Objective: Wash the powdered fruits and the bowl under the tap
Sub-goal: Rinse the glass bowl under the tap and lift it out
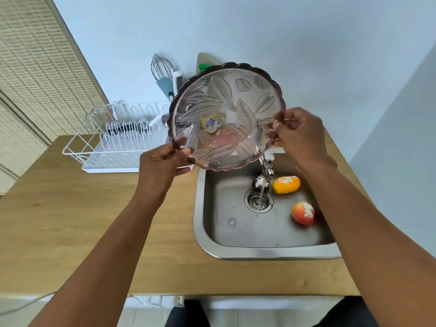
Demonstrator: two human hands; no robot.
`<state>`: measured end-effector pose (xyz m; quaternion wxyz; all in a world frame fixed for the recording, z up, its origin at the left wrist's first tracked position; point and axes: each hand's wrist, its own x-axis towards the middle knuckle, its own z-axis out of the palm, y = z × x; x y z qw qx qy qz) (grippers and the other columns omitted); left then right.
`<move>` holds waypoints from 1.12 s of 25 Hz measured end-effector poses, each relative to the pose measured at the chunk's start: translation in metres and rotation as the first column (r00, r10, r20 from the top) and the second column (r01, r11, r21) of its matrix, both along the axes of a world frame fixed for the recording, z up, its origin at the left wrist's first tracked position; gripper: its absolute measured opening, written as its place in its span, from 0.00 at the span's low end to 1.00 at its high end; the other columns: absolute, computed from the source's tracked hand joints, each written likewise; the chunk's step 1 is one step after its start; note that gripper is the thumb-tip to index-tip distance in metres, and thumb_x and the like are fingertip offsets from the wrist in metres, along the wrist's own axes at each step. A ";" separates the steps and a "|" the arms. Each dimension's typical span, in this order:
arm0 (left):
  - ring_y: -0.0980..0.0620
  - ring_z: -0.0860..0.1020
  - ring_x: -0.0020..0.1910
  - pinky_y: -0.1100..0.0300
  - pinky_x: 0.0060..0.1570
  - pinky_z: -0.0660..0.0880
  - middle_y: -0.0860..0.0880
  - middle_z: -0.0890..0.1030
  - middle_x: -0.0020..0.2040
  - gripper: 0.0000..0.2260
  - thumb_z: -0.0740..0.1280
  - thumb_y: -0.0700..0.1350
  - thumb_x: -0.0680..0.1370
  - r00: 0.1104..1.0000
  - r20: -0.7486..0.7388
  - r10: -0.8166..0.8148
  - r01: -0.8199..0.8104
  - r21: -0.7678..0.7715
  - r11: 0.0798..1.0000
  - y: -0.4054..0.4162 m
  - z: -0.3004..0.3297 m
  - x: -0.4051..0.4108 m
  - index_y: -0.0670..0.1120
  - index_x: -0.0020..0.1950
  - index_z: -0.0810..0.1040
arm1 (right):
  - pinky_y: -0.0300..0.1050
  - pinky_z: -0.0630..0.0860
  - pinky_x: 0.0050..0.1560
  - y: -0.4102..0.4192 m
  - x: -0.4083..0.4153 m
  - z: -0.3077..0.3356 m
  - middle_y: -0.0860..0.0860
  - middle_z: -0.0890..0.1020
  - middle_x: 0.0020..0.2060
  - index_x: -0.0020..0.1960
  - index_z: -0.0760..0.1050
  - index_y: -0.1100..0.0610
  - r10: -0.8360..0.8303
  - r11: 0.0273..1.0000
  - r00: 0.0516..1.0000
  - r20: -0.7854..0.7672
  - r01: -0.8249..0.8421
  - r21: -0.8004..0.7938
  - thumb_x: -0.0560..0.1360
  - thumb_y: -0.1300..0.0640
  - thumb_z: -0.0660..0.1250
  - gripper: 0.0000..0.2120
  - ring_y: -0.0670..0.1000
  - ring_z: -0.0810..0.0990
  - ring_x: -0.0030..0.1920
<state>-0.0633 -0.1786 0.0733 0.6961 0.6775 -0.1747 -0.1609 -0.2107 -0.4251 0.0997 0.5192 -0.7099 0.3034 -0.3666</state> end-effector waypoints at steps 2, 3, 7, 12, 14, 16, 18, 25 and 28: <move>0.49 0.88 0.45 0.57 0.45 0.85 0.41 0.89 0.53 0.14 0.74 0.38 0.79 1.000 0.009 -0.002 0.002 0.007 1.000 -0.003 0.002 -0.001 0.42 0.65 0.84 | 0.57 0.86 0.46 -0.003 -0.006 0.000 0.53 0.89 0.43 0.48 0.80 0.51 0.002 1.000 1.000 0.000 -0.002 0.015 0.77 0.65 0.71 0.09 0.52 0.90 0.41; 0.49 0.88 0.45 0.58 0.44 0.85 0.41 0.89 0.53 0.15 0.74 0.38 0.79 1.000 0.014 -0.003 0.003 0.012 1.000 -0.004 0.002 -0.002 0.42 0.65 0.84 | 0.57 0.86 0.46 -0.003 -0.009 0.000 0.53 0.89 0.43 0.48 0.80 0.51 0.009 1.000 1.000 -0.005 -0.009 0.016 0.77 0.65 0.71 0.09 0.52 0.90 0.42; 0.50 0.88 0.45 0.57 0.45 0.84 0.42 0.89 0.53 0.14 0.74 0.39 0.79 0.999 0.052 -0.001 0.000 0.029 1.000 -0.007 0.003 -0.005 0.43 0.64 0.85 | 0.58 0.86 0.48 -0.006 -0.015 -0.003 0.53 0.89 0.42 0.46 0.80 0.51 0.015 0.999 1.000 0.003 -0.015 0.037 0.77 0.65 0.71 0.09 0.52 0.90 0.41; 0.49 0.88 0.46 0.59 0.43 0.84 0.43 0.89 0.53 0.14 0.74 0.39 0.78 0.997 0.074 0.004 -0.005 0.018 1.000 -0.008 0.003 -0.006 0.44 0.64 0.85 | 0.54 0.86 0.47 -0.005 -0.017 -0.003 0.54 0.89 0.42 0.47 0.80 0.53 0.014 0.999 1.000 0.011 -0.014 0.041 0.77 0.65 0.72 0.08 0.52 0.90 0.41; 0.49 0.88 0.46 0.58 0.44 0.84 0.43 0.89 0.52 0.13 0.74 0.40 0.78 0.997 0.070 0.008 -0.009 0.016 1.000 -0.006 0.002 -0.006 0.44 0.63 0.85 | 0.53 0.86 0.45 -0.004 -0.017 -0.003 0.54 0.89 0.42 0.48 0.80 0.54 0.020 0.998 1.000 0.015 -0.021 0.056 0.77 0.66 0.71 0.08 0.53 0.90 0.41; 0.48 0.88 0.46 0.55 0.46 0.84 0.43 0.89 0.51 0.12 0.75 0.40 0.78 0.998 0.054 0.015 -0.016 0.018 1.000 -0.002 -0.002 -0.007 0.45 0.62 0.86 | 0.53 0.86 0.44 -0.003 -0.015 -0.005 0.54 0.89 0.42 0.47 0.80 0.54 0.038 0.996 0.999 0.005 -0.038 0.084 0.77 0.67 0.71 0.09 0.54 0.89 0.40; 0.47 0.88 0.46 0.52 0.49 0.84 0.42 0.89 0.51 0.11 0.74 0.41 0.78 1.000 0.007 0.024 -0.024 0.010 1.000 0.005 -0.007 -0.006 0.46 0.61 0.86 | 0.53 0.86 0.43 0.000 -0.010 -0.008 0.55 0.89 0.42 0.47 0.80 0.53 0.068 0.994 0.997 -0.027 -0.065 0.093 0.77 0.66 0.71 0.09 0.56 0.89 0.40; 0.45 0.87 0.43 0.54 0.45 0.86 0.39 0.88 0.52 0.06 0.70 0.42 0.82 0.982 -0.168 0.087 -0.079 0.051 0.996 0.057 -0.040 0.009 0.45 0.57 0.85 | 0.40 0.82 0.32 0.040 0.022 -0.028 0.53 0.88 0.40 0.47 0.80 0.51 0.206 0.975 0.969 -0.134 -0.191 0.116 0.79 0.67 0.70 0.11 0.46 0.86 0.32; 0.45 0.87 0.41 0.55 0.42 0.86 0.38 0.88 0.49 0.08 0.71 0.43 0.82 0.967 -0.203 0.156 -0.140 0.091 0.986 0.087 -0.057 0.012 0.42 0.58 0.85 | 0.49 0.85 0.37 0.061 0.036 -0.056 0.59 0.87 0.42 0.47 0.82 0.51 0.297 0.948 0.939 -0.172 -0.268 0.172 0.78 0.67 0.69 0.11 0.52 0.86 0.34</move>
